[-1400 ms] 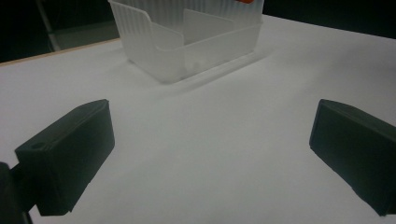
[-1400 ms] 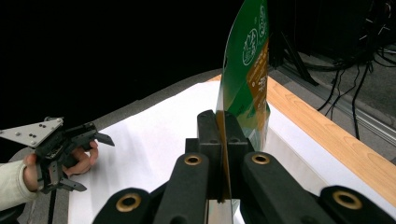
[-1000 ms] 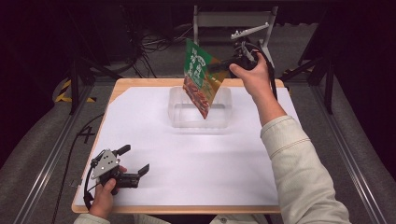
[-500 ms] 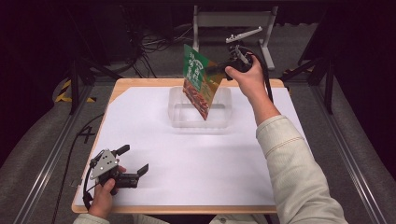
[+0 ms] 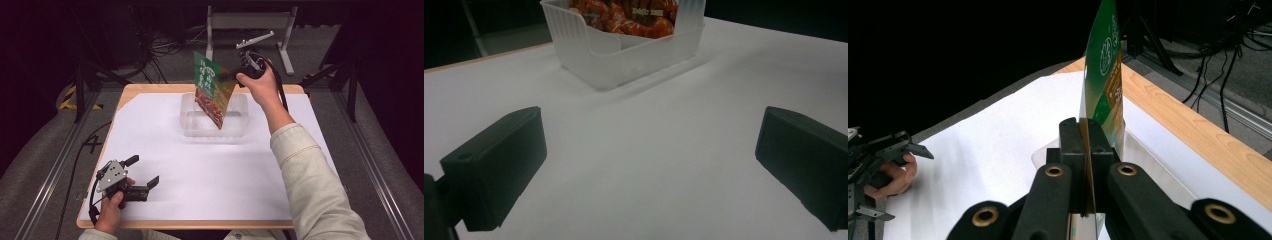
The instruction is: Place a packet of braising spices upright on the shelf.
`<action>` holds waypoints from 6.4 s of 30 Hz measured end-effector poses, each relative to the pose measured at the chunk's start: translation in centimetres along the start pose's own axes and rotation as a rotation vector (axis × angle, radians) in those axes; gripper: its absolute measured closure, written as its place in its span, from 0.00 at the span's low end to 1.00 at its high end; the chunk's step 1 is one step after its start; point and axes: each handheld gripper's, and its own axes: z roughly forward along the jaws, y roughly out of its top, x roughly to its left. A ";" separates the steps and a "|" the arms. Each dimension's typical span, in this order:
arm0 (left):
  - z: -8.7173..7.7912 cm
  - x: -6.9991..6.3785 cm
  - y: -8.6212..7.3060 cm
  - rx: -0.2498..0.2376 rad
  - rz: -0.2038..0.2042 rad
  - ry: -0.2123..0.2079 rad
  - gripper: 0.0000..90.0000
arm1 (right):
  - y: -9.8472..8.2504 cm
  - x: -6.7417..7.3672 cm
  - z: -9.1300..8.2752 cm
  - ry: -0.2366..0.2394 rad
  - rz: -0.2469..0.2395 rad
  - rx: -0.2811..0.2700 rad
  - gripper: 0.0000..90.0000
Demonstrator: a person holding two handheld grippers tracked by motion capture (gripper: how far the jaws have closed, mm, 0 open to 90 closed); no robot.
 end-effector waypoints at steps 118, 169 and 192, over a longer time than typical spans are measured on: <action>1.6 0.2 0.4 0.024 -0.012 -0.022 0.01 | -11.3 6.7 -14.3 -0.119 -0.191 -0.287 0.34; 0.6 0.4 0.5 -0.043 -0.027 -0.084 0.01 | -29.0 8.6 -12.1 -0.272 -0.145 -0.378 0.30; 1.0 0.4 0.5 -0.030 -0.028 -0.082 0.01 | -32.7 7.3 -9.9 -0.313 -0.087 -0.325 0.28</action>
